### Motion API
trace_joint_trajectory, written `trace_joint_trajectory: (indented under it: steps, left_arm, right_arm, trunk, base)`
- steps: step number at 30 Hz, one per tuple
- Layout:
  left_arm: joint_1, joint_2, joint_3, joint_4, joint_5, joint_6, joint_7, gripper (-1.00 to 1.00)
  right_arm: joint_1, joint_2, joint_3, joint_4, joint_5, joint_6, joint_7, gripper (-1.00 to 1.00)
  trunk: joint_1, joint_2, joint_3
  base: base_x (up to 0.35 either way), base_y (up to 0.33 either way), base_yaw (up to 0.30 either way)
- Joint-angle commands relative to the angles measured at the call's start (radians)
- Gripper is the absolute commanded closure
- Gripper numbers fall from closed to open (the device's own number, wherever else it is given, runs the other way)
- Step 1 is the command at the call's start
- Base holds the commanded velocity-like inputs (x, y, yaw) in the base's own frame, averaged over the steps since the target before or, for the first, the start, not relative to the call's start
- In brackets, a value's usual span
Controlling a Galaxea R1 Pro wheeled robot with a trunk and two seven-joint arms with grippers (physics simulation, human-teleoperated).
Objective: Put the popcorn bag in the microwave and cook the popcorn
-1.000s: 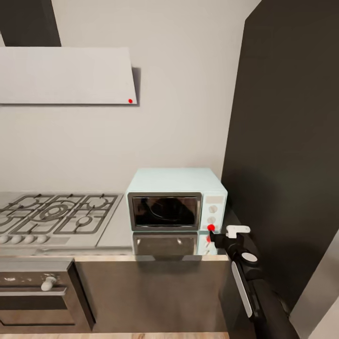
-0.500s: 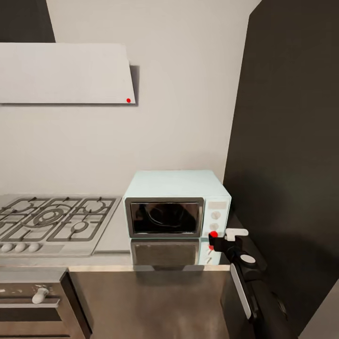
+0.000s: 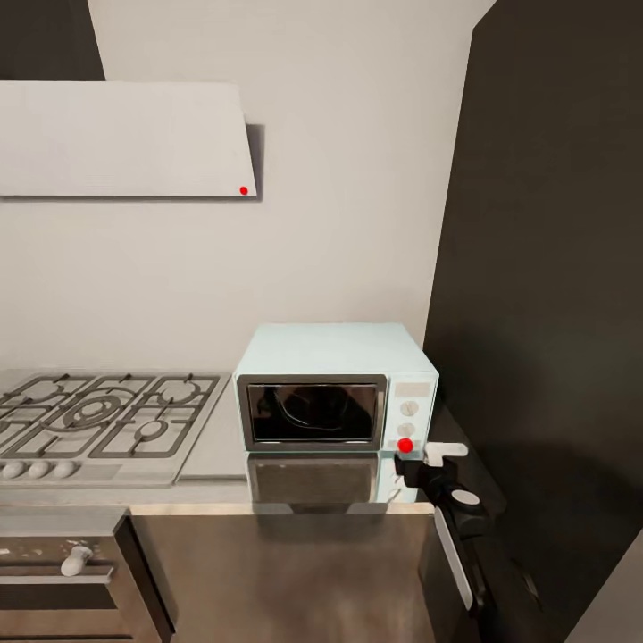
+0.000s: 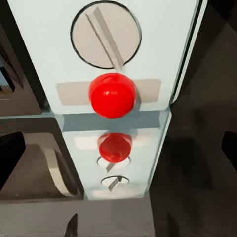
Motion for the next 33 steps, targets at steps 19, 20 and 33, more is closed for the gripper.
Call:
trace_joint_trajectory:
  steps: [19,20,33]
  left_arm:
    - [-0.001,0.000,-0.008,0.000,0.007,-0.001,0.004,-1.00]
    - [-0.001,0.000,-0.008,0.000,0.007,-0.001,0.004,-1.00]
    - [-0.001,0.001,-0.008,0.000,0.008,-0.001,0.004,-1.00]
  right_arm:
    - [-0.001,0.001,0.003,0.010,0.014,0.010,0.002,1.00]
    - [-0.001,0.001,0.003,0.010,0.014,0.009,0.001,1.00]
    - [-0.001,0.002,0.005,0.010,0.008,0.008,0.002,1.00]
  trunk:
    - [0.000,-0.001,-0.001]
    - [0.000,-0.001,-0.001]
    - [0.000,-0.001,-0.001]
  base:
    - [0.000,0.000,0.000]
    - [0.000,0.000,0.000]
    - [0.114,0.000,0.000]
